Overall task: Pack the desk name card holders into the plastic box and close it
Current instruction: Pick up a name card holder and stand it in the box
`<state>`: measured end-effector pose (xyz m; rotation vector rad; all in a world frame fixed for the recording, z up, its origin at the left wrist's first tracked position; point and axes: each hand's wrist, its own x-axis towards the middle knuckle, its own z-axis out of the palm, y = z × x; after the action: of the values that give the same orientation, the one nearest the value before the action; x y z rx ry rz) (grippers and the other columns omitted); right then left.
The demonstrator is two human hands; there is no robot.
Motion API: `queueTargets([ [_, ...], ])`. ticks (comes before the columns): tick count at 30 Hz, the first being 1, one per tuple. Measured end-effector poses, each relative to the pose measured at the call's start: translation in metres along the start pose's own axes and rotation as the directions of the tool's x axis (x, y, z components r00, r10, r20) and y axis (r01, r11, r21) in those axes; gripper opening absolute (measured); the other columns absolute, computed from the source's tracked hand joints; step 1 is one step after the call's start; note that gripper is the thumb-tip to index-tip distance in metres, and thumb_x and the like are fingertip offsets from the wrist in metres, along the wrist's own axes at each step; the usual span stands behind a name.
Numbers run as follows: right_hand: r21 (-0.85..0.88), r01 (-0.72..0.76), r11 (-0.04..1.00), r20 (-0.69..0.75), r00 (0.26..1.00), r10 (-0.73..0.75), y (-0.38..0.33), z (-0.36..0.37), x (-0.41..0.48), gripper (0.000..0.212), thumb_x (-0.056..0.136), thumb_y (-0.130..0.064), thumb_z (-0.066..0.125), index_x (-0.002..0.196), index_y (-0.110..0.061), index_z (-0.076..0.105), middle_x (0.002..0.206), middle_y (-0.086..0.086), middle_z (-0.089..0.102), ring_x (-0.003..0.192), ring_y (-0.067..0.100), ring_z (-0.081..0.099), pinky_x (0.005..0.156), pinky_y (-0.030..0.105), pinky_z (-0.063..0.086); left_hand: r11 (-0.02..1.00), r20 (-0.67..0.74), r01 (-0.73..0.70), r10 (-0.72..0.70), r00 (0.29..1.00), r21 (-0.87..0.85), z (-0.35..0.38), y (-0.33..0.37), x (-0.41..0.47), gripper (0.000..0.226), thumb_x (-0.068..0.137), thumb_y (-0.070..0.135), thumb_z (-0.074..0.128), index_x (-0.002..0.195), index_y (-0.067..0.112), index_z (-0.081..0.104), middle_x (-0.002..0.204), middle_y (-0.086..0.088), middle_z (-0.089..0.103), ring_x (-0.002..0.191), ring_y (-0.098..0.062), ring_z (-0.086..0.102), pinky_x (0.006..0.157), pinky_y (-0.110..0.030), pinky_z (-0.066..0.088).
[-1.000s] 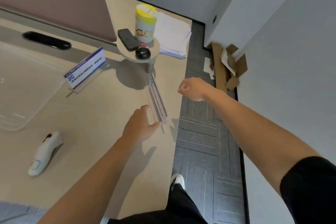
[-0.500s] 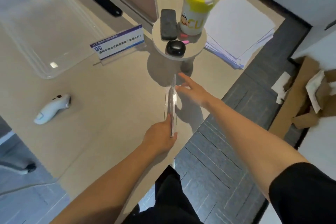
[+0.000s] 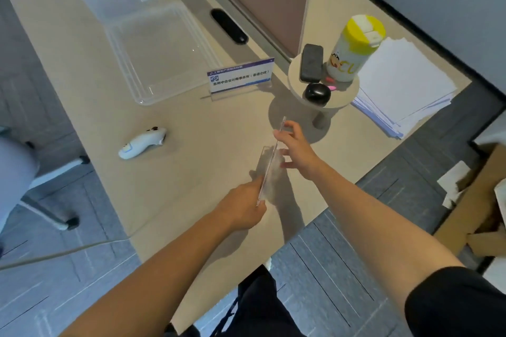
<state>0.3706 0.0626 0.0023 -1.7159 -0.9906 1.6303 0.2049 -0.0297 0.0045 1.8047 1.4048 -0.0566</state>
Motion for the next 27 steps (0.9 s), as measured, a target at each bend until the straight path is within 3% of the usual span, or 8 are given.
queueTargets([
  [3, 0.004, 0.038, 0.999, -0.053, 0.998, -0.038, -0.017, 0.042, -0.02, 0.036, 0.096, -0.039, 0.059, 0.126, -0.036, 0.039, 0.113, -0.015, 0.047, 0.115, 0.025, 0.05, 0.079, 0.041, 0.052, 0.995, -0.045, -0.053, 0.05, 0.998, -0.085, -0.021, -0.024, -0.032, 0.044, 0.095, 0.021, 0.045, 0.138, 0.019, 0.041, 0.116, -0.013, 0.064, 0.097, -0.033, 0.062, 0.08, -0.038, 0.051],
  [8, -0.024, 0.052, 0.998, -0.13, 0.99, -0.055, -0.036, 0.129, -0.064, 0.05, 0.092, -0.044, 0.063, 0.137, -0.037, 0.042, 0.135, -0.004, 0.045, 0.119, 0.032, 0.049, 0.098, 0.056, 0.047, 0.966, -0.079, -0.151, 0.137, 0.987, -0.208, -0.056, -0.099, -0.097, 0.058, 0.094, 0.021, 0.049, 0.148, 0.027, 0.03, 0.128, -0.007, 0.06, 0.103, -0.027, 0.06, 0.083, -0.034, 0.05],
  [11, 0.018, 0.056, 0.998, -0.206, 0.977, -0.051, -0.049, 0.179, -0.093, 0.045, 0.092, -0.041, 0.065, 0.132, -0.033, 0.047, 0.126, -0.004, 0.051, 0.119, 0.033, 0.049, 0.098, 0.055, 0.046, 0.928, -0.118, -0.224, 0.197, 0.973, -0.299, -0.08, -0.144, -0.137, 0.055, 0.09, 0.018, 0.058, 0.142, 0.027, 0.042, 0.132, -0.004, 0.057, 0.11, -0.019, 0.056, 0.088, -0.031, 0.045],
  [14, 0.041, 0.097, 0.994, -0.255, 0.963, -0.084, -0.067, 0.224, -0.116, 0.043, 0.091, -0.04, 0.065, 0.13, -0.031, 0.049, 0.113, -0.007, 0.056, 0.115, 0.033, 0.051, 0.095, 0.052, 0.048, 0.914, -0.098, -0.23, 0.209, 0.973, -0.335, -0.105, -0.184, -0.163, 0.078, 0.082, 0.026, 0.072, 0.149, 0.033, 0.032, 0.148, 0.004, 0.044, 0.129, -0.017, 0.047, 0.104, -0.035, 0.042],
  [17, 0.043, 0.133, 0.99, -0.272, 0.955, -0.116, -0.084, 0.26, -0.131, 0.044, 0.09, -0.043, 0.064, 0.131, -0.034, 0.048, 0.125, -0.002, 0.055, 0.113, 0.034, 0.053, 0.09, 0.05, 0.051, 0.919, -0.063, -0.25, 0.242, 0.968, -0.304, -0.131, -0.212, -0.18, 0.094, 0.077, 0.021, 0.075, 0.149, 0.047, 0.02, 0.146, 0.008, 0.043, 0.109, -0.014, 0.057, 0.086, -0.029, 0.05],
  [19, 0.04, 0.161, 0.986, -0.264, 0.954, -0.145, -0.095, 0.28, -0.134, 0.044, 0.089, -0.046, 0.064, 0.129, -0.035, 0.05, 0.131, -0.001, 0.053, 0.108, 0.033, 0.056, 0.086, 0.048, 0.053, 0.93, -0.109, -0.283, 0.264, 0.958, -0.234, -0.148, -0.226, -0.187, 0.091, 0.081, 0.019, 0.073, 0.148, 0.051, 0.02, 0.14, 0.01, 0.047, 0.092, -0.008, 0.057, 0.073, -0.021, 0.045],
  [25, 0.048, 0.191, 0.98, -0.207, 0.962, -0.177, -0.129, 0.318, -0.119, 0.057, 0.074, -0.056, 0.065, 0.126, -0.036, 0.051, 0.127, -0.005, 0.052, 0.1, 0.031, 0.058, 0.078, 0.045, 0.057, 0.917, -0.182, -0.354, 0.322, 0.929, -0.185, -0.196, -0.261, -0.185, 0.085, 0.081, 0.026, 0.077, 0.145, 0.054, 0.027, 0.134, 0.011, 0.051, 0.088, -0.011, 0.06, 0.066, -0.018, 0.044],
  [27, 0.071, 0.201, 0.977, -0.175, 0.967, -0.187, -0.14, 0.332, -0.101, 0.053, 0.072, -0.056, 0.066, 0.119, -0.037, 0.053, 0.123, -0.006, 0.053, 0.097, 0.029, 0.057, 0.079, 0.047, 0.056, 0.918, -0.208, -0.359, 0.323, 0.923, -0.167, -0.216, -0.275, -0.178, 0.086, 0.08, 0.029, 0.078, 0.145, 0.054, 0.027, 0.133, 0.012, 0.053, 0.088, -0.009, 0.061, 0.067, -0.02, 0.048],
])
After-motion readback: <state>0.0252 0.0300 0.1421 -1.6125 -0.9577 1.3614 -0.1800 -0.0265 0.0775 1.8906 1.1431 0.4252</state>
